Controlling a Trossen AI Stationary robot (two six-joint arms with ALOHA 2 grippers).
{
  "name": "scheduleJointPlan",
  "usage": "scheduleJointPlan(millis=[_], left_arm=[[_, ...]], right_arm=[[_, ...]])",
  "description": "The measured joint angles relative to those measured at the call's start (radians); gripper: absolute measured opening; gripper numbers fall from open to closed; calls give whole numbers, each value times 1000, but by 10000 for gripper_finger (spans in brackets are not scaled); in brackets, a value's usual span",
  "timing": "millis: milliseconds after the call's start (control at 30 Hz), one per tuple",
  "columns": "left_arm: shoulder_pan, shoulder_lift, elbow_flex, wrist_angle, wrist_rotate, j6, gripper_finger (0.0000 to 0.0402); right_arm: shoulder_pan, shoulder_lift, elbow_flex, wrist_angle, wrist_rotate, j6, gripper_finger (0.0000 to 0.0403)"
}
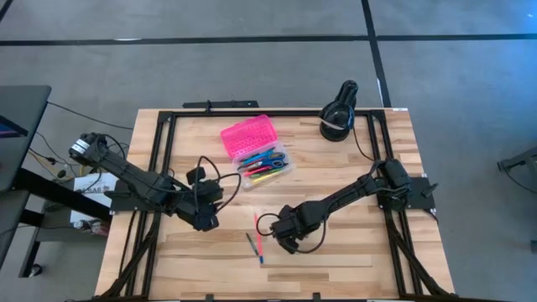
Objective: Pick & place school supplies into a supply box
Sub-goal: Put the red crayon into the pink supply box
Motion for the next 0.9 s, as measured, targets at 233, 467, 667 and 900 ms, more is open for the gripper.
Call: scheduleJointPlan(millis=[233,467,667,900], left_arm=[[0,0,0,-33,-1,67,154],[0,0,0,-34,-2,119,154],[0,-1,0,-38,-2,133,154],[-1,-40,0,-57,-10,93,154]], right_arm=[[0,2,23,3,0,39,6],[1,13,82,-49,26,20,2],[-10,11,153,-72,30,-72,3],[-67,8,244,-127,67,-221,3]])
